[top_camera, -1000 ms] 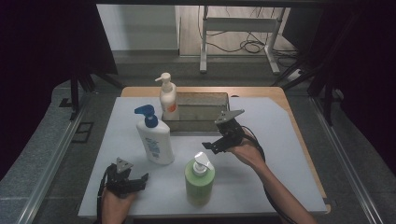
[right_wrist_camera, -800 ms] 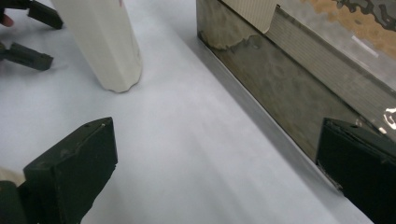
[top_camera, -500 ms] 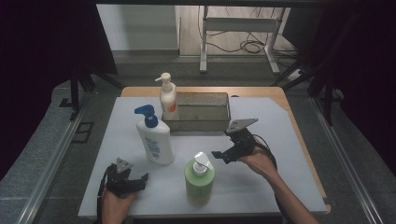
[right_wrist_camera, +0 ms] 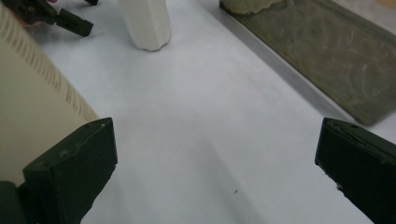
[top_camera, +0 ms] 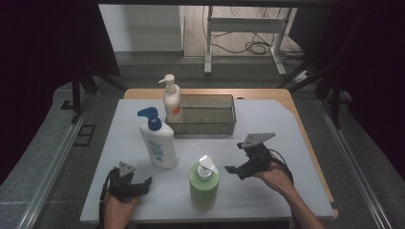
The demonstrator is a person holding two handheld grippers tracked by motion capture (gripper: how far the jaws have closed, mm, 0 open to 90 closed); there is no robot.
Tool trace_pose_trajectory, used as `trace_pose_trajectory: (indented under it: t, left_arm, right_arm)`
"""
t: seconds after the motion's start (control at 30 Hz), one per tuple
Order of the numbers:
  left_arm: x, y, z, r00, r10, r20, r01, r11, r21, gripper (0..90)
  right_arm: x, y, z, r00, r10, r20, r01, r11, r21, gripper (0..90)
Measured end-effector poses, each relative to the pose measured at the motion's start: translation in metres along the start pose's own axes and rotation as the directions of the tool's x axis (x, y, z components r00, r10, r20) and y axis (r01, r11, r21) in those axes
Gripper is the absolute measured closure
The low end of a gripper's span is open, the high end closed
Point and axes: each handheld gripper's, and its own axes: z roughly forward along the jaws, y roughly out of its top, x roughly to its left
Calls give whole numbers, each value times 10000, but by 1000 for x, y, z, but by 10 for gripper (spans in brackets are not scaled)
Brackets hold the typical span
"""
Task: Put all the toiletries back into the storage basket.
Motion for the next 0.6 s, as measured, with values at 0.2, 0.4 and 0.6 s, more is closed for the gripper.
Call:
trace_pose_trajectory:
  t: [0.2, 0.4, 0.6]
  left_arm:
    - [0, 0, 0, 10000, 1, -2, -1, 10000, -1, 115]
    - [0, 0, 0, 10000, -22, -1, 22, 10000, -13, 115]
    - [0, 0, 0, 10000, -26, -1, 26, 10000, -16, 115]
  right_arm:
    - [9, -12, -7, 10000, 57, 31, -57, 10000, -61, 0]
    - [22, -20, -13, 10000, 21, -88, -22, 9999, -119, 0]
    - [37, -25, -14, 9990, -237, -382, 236, 9997, -41, 0]
